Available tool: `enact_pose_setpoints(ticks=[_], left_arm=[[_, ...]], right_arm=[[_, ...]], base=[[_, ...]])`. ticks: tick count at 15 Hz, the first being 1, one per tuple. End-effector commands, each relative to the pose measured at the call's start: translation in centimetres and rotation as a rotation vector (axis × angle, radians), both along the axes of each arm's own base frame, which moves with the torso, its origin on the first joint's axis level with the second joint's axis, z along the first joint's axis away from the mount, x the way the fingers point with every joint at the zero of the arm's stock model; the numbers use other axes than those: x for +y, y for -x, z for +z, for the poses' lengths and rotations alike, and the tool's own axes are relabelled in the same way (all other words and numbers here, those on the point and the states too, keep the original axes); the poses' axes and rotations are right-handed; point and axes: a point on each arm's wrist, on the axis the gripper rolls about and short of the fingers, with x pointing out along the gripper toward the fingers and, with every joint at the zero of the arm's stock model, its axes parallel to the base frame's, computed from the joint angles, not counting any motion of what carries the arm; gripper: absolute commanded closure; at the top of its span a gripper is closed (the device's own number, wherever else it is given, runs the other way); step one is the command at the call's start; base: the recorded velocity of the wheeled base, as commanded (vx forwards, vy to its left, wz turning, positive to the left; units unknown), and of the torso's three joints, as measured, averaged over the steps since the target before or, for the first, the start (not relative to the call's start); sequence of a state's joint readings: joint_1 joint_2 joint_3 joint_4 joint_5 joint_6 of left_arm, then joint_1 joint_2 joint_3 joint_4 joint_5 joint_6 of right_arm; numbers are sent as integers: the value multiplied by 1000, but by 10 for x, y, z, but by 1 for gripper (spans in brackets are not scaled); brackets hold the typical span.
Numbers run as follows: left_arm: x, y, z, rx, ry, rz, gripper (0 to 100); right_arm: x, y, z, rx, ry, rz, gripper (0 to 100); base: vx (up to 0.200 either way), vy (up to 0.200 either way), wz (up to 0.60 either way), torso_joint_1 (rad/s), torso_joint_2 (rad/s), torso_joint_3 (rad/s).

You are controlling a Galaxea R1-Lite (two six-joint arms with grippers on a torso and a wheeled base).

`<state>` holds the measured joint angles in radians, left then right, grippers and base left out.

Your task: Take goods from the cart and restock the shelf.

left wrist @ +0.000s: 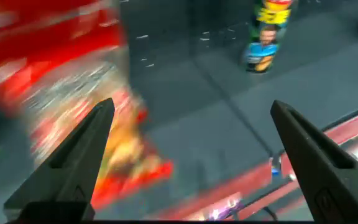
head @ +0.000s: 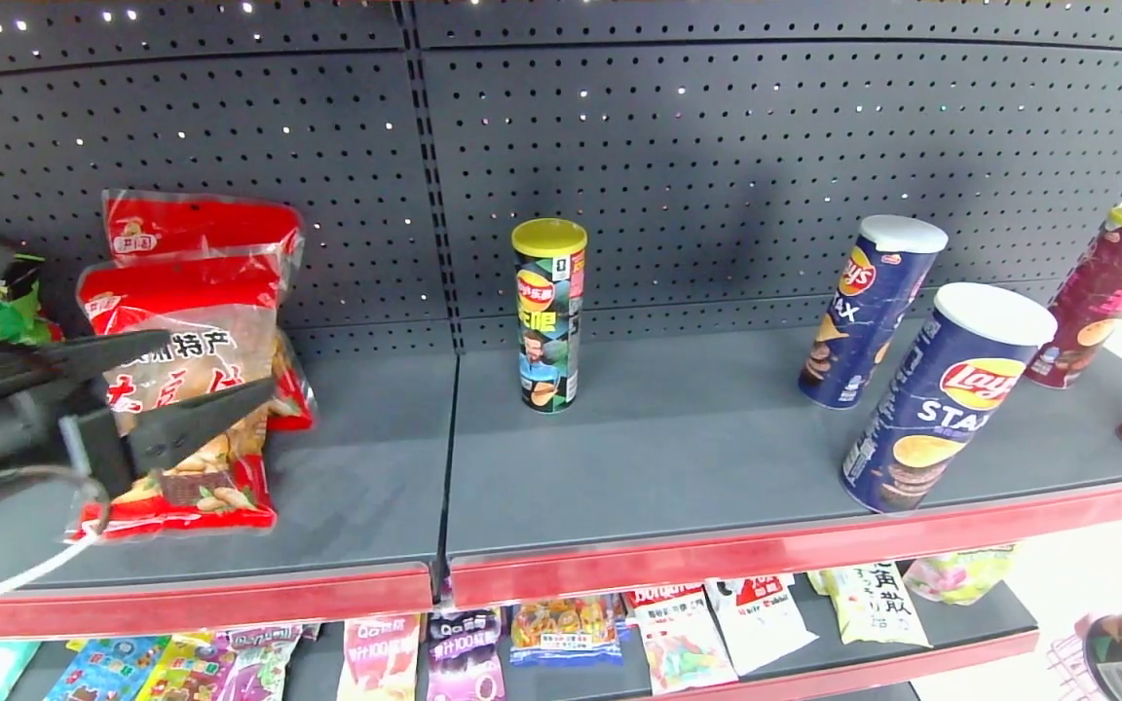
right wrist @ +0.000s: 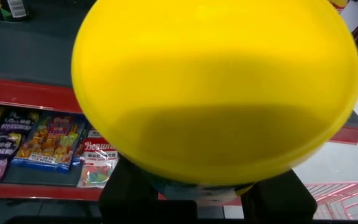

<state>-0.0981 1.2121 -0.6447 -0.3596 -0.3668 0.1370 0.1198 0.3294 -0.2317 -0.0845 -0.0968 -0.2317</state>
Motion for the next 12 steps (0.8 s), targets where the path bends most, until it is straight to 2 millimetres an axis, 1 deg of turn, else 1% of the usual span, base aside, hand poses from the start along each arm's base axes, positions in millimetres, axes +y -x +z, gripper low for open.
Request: enact_pose_setpoints(ticks=[1, 2, 3, 4, 5, 6, 8, 9, 12], left_arm=[[-47, -94, -19, 116, 37, -275, 0], [-62, -112, -13, 121, 55, -333, 0], [-67, -123, -11, 108, 54, -343, 0], [-69, -127, -9, 102, 55, -348, 0], [-77, -133, -5, 101, 58, -372, 0], [-83, -136, -6, 106, 59, -390, 0], [-95, -141, -9, 112, 62, -432, 0], [-104, -149, -14, 115, 60, -449, 0], [-125, -161, -15, 86, 63, -493, 0]], right_arm=[[0, 0, -2, 4, 0, -20, 100], [0, 0, -4, 5, 0, -40, 100], [0, 0, -6, 11, 1, -52, 100], [0, 1, -7, 11, 1, -55, 100], [0, 1, -7, 11, 2, -57, 100], [0, 1, -7, 11, 1, -61, 100], [0, 1, -7, 13, 1, -75, 100], [0, 1, -8, 16, 2, -77, 100], [0, 0, -9, 20, 2, -77, 100]], base=[[0, 0, 0, 0, 0, 0], [0, 0, 0, 0, 0, 0], [0, 0, 0, 0, 0, 0], [0, 0, 0, 0, 0, 0], [0, 0, 0, 0, 0, 0], [0, 0, 0, 0, 0, 0], [0, 0, 0, 0, 0, 0], [0, 0, 0, 0, 0, 0], [0, 0, 0, 0, 0, 0]])
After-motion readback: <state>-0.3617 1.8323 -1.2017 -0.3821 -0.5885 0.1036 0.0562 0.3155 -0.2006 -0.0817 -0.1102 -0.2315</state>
